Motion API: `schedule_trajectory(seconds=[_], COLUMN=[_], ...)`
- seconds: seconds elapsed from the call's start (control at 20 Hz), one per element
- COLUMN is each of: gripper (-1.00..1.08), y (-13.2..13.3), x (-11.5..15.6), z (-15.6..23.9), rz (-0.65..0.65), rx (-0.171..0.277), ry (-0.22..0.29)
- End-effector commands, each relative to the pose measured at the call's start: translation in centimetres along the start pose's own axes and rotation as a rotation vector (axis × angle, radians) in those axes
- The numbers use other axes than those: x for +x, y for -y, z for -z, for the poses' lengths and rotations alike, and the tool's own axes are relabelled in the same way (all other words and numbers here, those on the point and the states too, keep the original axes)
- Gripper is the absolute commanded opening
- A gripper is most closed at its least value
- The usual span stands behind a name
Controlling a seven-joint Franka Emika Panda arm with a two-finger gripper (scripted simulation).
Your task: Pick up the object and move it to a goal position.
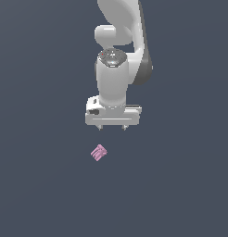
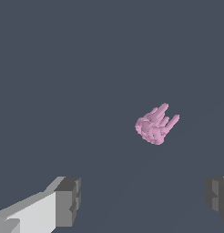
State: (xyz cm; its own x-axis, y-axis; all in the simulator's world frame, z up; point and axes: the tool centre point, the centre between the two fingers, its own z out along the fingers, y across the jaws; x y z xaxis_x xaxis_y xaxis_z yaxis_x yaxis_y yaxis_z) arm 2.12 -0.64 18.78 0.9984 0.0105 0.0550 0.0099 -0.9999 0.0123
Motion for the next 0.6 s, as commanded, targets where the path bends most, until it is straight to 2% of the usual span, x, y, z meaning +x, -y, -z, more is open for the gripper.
schedule_trajectory(seconds=[0.0,0.55], gripper=[1.00,1.00], y=[0.0,2.2], x=[0.0,-0.2], z=[0.0,1.1], rz=[0.000,-0.007], rx=[0.000,0.030], ry=[0.000,-0.009])
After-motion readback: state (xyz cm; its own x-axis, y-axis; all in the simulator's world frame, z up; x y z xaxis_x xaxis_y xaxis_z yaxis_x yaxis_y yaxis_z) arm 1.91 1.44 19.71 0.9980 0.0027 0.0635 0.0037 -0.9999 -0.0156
